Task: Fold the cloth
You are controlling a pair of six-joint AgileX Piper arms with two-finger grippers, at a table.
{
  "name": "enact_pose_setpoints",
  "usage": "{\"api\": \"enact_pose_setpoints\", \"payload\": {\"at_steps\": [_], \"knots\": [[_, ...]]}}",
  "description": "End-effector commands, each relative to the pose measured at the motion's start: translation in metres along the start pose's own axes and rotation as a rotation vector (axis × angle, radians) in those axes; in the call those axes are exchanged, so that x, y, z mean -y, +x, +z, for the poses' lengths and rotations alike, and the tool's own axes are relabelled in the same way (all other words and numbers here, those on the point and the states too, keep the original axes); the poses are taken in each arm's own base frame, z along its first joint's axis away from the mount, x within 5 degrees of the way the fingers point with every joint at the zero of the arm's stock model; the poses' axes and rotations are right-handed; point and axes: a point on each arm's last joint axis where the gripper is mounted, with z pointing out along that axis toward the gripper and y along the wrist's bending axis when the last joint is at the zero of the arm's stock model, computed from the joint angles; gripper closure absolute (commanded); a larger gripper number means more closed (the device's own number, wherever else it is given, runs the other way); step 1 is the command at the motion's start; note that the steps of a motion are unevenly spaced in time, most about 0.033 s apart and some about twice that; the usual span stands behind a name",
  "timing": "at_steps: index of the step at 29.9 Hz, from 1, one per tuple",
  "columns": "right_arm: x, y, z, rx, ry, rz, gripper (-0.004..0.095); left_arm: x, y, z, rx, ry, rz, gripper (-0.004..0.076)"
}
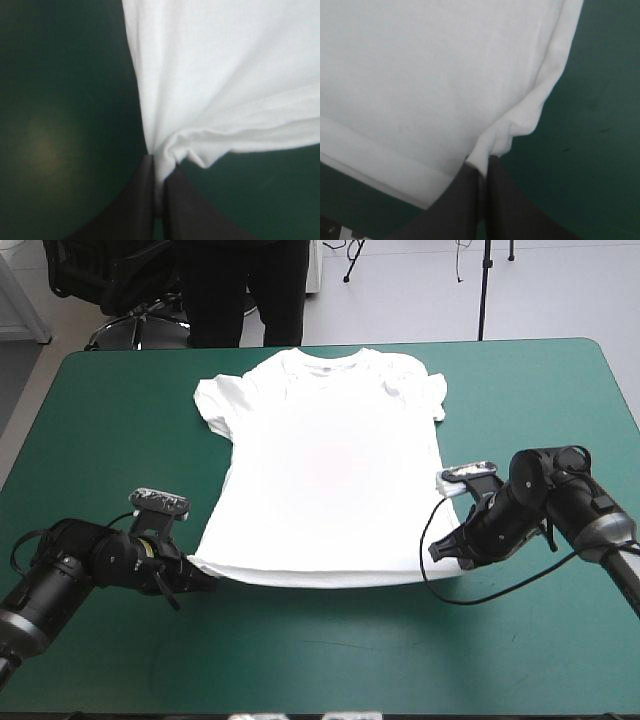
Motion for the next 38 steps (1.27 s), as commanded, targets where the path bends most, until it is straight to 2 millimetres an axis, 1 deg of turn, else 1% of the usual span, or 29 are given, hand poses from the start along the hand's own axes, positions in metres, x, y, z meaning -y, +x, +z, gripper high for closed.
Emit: {"api": "enact_pose_setpoints", "payload": {"at_steps": [1,6,11,15,18,21,23,24,26,28,30,33,35,37,38], "knots": [[-0.010,0.019,0.000,-0.036,-0.031,-0.009,0.0925,0.002,0.016,-0.003,0.011,0.026,-0.026,0.0733],[-0.018,0.045,0.011,-0.089,-0.041,-0.005,0.0924,0.005,0.040,0.000,-0.032,0.057,-0.046,0.0733],[-0.025,0.069,0.018,-0.117,-0.072,0.010,0.0924,0.006,0.060,0.000,-0.076,0.081,-0.056,0.0733],[-0.028,0.086,0.021,-0.130,-0.083,0.017,0.0924,0.009,0.078,0.004,-0.122,0.108,-0.069,0.0733],[-0.027,0.089,0.021,-0.114,-0.081,0.015,0.0925,0.009,0.084,0.006,-0.130,0.116,-0.062,0.0733],[-0.027,0.086,0.021,-0.079,-0.080,0.015,0.0924,0.012,0.084,0.005,-0.130,0.150,-0.056,0.0732],[-0.027,0.084,0.021,-0.059,-0.079,0.009,0.0911,0.012,0.084,0.005,-0.124,0.155,-0.042,0.0731],[-0.027,0.083,0.021,-0.052,-0.079,0.007,0.0894,0.012,0.083,0.006,-0.122,0.155,-0.036,0.0717],[-0.027,0.083,0.022,-0.051,-0.079,-0.008,0.0836,0.012,0.082,0.007,-0.124,0.155,-0.025,0.0666],[-0.027,0.083,0.022,-0.056,-0.079,-0.022,0.0742,0.012,0.081,0.009,-0.128,0.155,-0.018,0.0552],[-0.027,0.084,0.022,-0.068,-0.080,-0.025,0.0623,0.012,0.081,0.010,-0.136,0.156,-0.013,0.0414],[-0.027,0.088,0.021,-0.108,-0.083,-0.027,0.0442,0.012,0.081,0.009,-0.143,0.152,-0.010,0.0234],[-0.028,0.087,0.018,-0.110,-0.080,-0.030,0.0348,0.011,0.080,0.005,-0.154,0.140,-0.009,0.0177],[-0.029,0.084,0.010,-0.077,-0.077,-0.040,0.0315,0.010,0.075,-0.002,-0.142,0.121,-0.030,0.0168],[-0.029,0.080,0.005,-0.054,-0.069,-0.048,0.0318,0.010,0.068,-0.011,-0.111,0.114,-0.036,0.0168]]}}
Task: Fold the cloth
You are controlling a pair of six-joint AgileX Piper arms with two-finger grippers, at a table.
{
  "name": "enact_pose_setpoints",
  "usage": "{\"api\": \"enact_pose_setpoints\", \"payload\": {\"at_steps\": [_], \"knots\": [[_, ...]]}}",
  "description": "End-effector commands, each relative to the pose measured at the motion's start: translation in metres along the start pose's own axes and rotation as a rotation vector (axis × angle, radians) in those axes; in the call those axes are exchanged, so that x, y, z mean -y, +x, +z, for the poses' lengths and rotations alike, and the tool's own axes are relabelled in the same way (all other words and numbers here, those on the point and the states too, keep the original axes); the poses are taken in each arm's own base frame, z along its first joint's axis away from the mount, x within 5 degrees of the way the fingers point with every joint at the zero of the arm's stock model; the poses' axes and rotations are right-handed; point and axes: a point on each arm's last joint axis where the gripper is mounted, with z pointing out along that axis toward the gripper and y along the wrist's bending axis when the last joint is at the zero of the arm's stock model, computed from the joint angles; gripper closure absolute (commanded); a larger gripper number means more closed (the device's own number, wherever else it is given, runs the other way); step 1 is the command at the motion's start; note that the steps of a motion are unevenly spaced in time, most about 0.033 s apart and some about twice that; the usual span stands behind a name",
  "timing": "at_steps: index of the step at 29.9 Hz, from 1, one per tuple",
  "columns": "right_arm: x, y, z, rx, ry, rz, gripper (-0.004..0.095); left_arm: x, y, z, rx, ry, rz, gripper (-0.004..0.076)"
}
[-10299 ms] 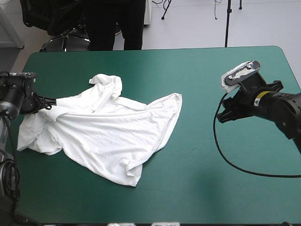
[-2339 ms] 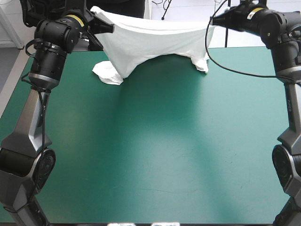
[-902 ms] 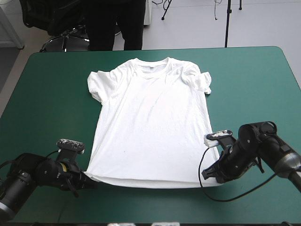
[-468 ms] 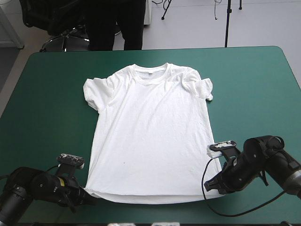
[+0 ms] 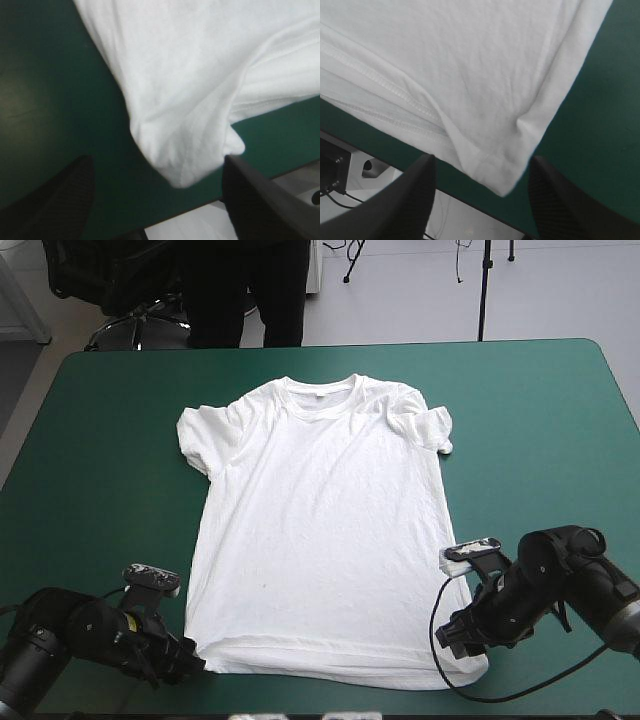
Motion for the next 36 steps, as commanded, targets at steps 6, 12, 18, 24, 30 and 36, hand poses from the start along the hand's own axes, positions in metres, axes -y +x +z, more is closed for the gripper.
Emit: {"api": "enact_pose_setpoints", "payload": {"at_steps": [6,12,18,24,30,36], "knots": [[-0.003,-0.031,-0.071,0.325,0.155,-0.029,0.0317,0.006,-0.053,-0.083,0.396,-0.066,-0.081,0.0168],[0.001,-0.063,-0.104,0.563,0.277,0.002,0.0318,-0.001,-0.106,-0.081,0.402,-0.141,-0.115,0.0168],[-0.001,-0.084,-0.115,0.599,0.291,-0.004,0.0318,-0.009,-0.161,-0.046,0.289,-0.188,-0.120,0.0168],[-0.001,-0.096,-0.112,0.595,0.295,-0.021,0.0318,-0.031,-0.207,-0.017,0.268,-0.254,-0.135,0.0173],[0.001,-0.099,-0.110,0.589,0.312,-0.032,0.0318,-0.059,-0.232,0.009,0.206,-0.200,-0.186,0.0176],[0.003,-0.105,-0.106,0.592,0.322,-0.041,0.0325,-0.067,-0.241,0.038,0.152,-0.179,-0.211,0.0200]]}}
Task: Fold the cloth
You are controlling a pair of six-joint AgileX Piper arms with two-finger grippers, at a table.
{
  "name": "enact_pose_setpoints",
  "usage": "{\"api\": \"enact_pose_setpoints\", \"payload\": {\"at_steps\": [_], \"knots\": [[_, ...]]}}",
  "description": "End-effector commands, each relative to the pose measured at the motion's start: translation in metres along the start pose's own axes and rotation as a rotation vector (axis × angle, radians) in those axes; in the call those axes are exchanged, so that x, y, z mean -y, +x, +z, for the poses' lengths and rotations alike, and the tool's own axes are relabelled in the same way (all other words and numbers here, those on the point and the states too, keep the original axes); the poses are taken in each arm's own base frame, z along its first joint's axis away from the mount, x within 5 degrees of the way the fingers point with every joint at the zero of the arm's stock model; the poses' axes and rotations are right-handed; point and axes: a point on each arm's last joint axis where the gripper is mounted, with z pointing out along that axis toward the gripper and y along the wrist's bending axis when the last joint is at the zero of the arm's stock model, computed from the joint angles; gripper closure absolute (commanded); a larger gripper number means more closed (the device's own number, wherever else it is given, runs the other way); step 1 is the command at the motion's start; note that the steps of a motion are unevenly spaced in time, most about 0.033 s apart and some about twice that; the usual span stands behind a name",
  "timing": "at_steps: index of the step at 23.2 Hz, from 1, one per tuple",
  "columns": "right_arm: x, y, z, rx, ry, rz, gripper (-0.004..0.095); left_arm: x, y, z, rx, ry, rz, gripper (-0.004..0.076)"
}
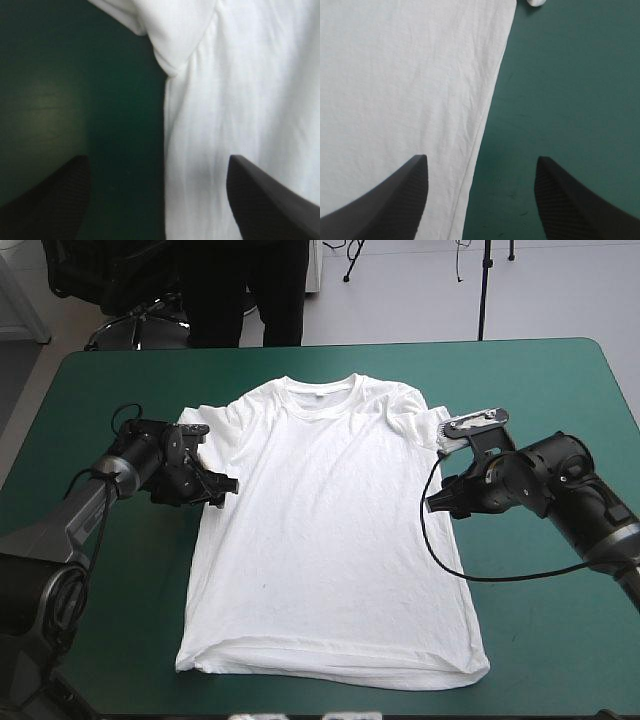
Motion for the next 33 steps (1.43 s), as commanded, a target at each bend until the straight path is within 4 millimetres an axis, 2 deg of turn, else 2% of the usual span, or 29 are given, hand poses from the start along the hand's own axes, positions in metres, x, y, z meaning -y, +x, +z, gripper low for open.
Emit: {"api": "enact_pose_setpoints", "payload": {"at_steps": [1,5,6,9,10,11,14,18,22,30,33], "knots": [[0.001,-0.011,-0.011,0.096,0.011,-0.025,0.0325,0.002,-0.009,-0.008,0.058,0.017,-0.005,0.0219],[-0.001,-0.018,0.012,0.068,0.010,-0.031,0.0327,0.003,-0.010,0.007,0.021,0.020,-0.009,0.0369],[-0.003,-0.023,0.024,0.078,0.007,-0.033,0.0327,0.003,-0.010,0.009,0.014,0.020,-0.009,0.0449],[-0.006,-0.034,0.049,0.055,0.005,-0.034,0.0327,0.003,-0.010,0.012,0.007,0.017,0.001,0.0614],[-0.007,-0.041,0.062,0.037,0.007,-0.031,0.0326,0.003,-0.011,0.012,0.012,0.016,0.010,0.0708],[-0.007,-0.045,0.067,0.036,0.008,-0.030,0.0326,0.003,-0.011,0.012,0.012,0.016,0.012,0.0734],[-0.002,-0.061,0.091,0.003,0.021,0.010,0.0325,0.002,-0.011,0.012,0.013,0.011,0.016,0.0733],[0.017,-0.069,0.123,-0.067,0.052,0.057,0.0325,0.002,-0.009,0.012,-0.003,0.009,0.029,0.0733],[0.022,-0.065,0.150,-0.123,0.058,0.046,0.0327,0.002,-0.009,0.012,0.000,0.009,0.034,0.0733],[0.015,-0.054,0.186,-0.216,-0.005,0.052,0.0332,0.002,-0.009,0.012,-0.003,0.009,0.035,0.0733],[0.012,-0.051,0.194,-0.244,-0.037,0.062,0.0426,0.002,-0.008,0.012,-0.011,0.005,0.040,0.0733]]}}
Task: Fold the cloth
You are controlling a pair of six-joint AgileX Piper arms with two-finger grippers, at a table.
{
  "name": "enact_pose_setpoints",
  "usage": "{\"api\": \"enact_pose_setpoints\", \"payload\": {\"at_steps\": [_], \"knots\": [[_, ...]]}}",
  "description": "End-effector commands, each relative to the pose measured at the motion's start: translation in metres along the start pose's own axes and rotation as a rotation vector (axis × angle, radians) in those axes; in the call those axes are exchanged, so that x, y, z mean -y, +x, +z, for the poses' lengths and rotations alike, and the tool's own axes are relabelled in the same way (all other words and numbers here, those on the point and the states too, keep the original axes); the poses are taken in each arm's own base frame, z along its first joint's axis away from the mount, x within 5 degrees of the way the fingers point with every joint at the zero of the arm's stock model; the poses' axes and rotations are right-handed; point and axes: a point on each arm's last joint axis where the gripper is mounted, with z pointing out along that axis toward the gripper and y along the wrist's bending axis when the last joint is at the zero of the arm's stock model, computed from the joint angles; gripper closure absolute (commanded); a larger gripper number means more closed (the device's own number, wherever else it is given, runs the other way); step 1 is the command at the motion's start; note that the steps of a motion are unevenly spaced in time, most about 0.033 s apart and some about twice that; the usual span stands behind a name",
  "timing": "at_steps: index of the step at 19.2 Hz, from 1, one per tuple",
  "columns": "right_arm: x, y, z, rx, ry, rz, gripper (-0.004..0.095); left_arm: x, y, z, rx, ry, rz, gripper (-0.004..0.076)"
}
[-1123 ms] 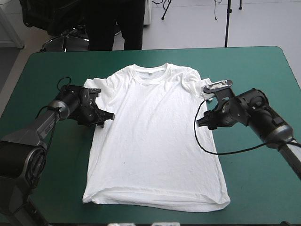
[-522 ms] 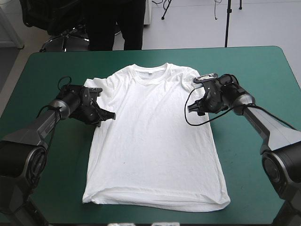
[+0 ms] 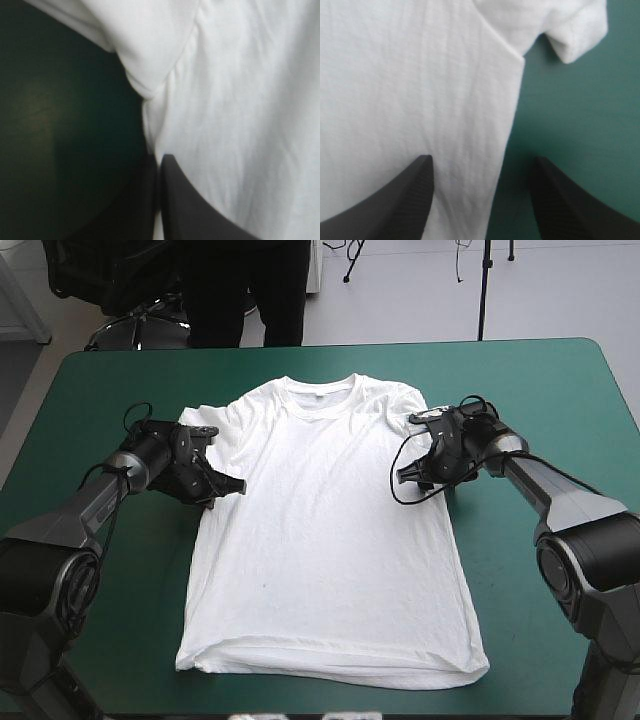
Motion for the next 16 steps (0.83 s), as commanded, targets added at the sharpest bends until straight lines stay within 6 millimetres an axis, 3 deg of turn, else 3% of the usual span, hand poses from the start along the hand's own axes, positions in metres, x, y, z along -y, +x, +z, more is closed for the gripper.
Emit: {"api": "enact_pose_setpoints", "payload": {"at_steps": [1,2,3,6,9,13,16], "knots": [[-0.005,-0.001,0.007,-0.012,-0.051,0.005,0.0533,-0.001,-0.001,-0.010,0.018,-0.018,0.021,0.0733],[-0.005,0.000,0.009,-0.019,-0.055,0.009,0.0582,-0.001,-0.001,-0.010,0.018,-0.018,0.021,0.0733],[-0.006,0.001,0.016,-0.042,-0.063,0.014,0.0706,-0.001,-0.001,-0.010,0.018,-0.018,0.022,0.0733],[-0.008,0.004,0.024,-0.077,-0.078,0.010,0.0929,-0.001,-0.001,-0.010,0.020,-0.019,0.027,0.0733],[-0.007,-0.001,0.013,-0.056,-0.075,0.002,0.0925,-0.001,-0.005,-0.017,0.047,-0.023,0.057,0.0733],[-0.004,-0.019,-0.041,0.076,-0.074,-0.001,0.0925,0.001,-0.013,-0.064,0.189,-0.015,0.056,0.0733],[-0.003,-0.027,-0.095,0.180,-0.078,-0.012,0.0925,0.003,-0.011,-0.117,0.326,0.001,0.055,0.0733]]}}
